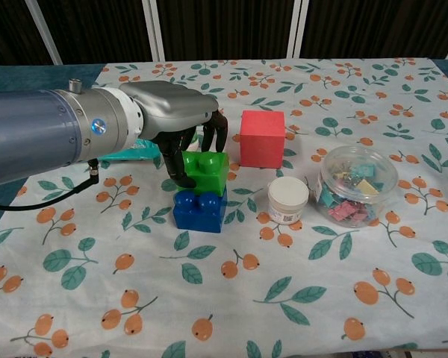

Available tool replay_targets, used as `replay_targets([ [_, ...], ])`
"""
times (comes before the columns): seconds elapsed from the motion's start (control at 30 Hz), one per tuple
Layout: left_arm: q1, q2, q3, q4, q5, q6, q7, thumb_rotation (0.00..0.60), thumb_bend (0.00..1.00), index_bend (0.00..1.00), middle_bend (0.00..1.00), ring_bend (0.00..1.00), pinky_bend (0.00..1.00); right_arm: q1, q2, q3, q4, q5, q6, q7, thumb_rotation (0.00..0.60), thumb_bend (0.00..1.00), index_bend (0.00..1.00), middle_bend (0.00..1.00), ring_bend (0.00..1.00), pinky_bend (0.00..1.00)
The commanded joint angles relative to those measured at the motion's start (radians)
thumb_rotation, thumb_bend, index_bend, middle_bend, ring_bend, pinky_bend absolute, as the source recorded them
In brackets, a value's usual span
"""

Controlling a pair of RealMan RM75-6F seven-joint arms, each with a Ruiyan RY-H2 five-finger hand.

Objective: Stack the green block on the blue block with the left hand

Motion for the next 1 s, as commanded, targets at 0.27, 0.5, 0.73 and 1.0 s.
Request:
replay_targets([
  [0.27, -0.005, -0.01, 0.006, 0.001, -0.009, 0.006, 0.01, 0.6, 0.31, 0.48, 0.5, 0.42, 0.51, 0.0, 0.001, -0.001, -0.001, -0.001, 0.0, 0.003, 0.6, 0.1, 0.0, 0.0, 0.0, 0.21],
  [0.5, 0.002, -0.005, -0.001, -0.009, 0.009, 0.033, 0.004, 0.6, 0.29, 0.4, 0.4, 0.34, 0.46, 0.0, 0.0, 0.0, 0.003, -0.002, 0.0, -0.001, 0.6, 0.1, 0.0, 0.0, 0.0, 0.21],
  [0.73, 0.015, 0.025, -0.009, -0.043, 0.029, 0.066, -0.002, 0.6, 0.2, 0.24, 0.23, 0.16, 0.27, -0.001, 0.0, 0.0, 0.003, -0.002, 0.002, -0.003, 0.6, 0.1, 0.0, 0.0, 0.0, 0.21],
  [1.0, 0.036, 0.091, -0.014, -0.108, 0.046, 0.073, -0.025, 0.6, 0.15, 0.14, 0.14, 0.08, 0.19, -0.002, -0.001, 0.0, 0.004, -0.001, 0.005, -0.009, 0.6, 0.1, 0.0, 0.0, 0.0, 0.21],
])
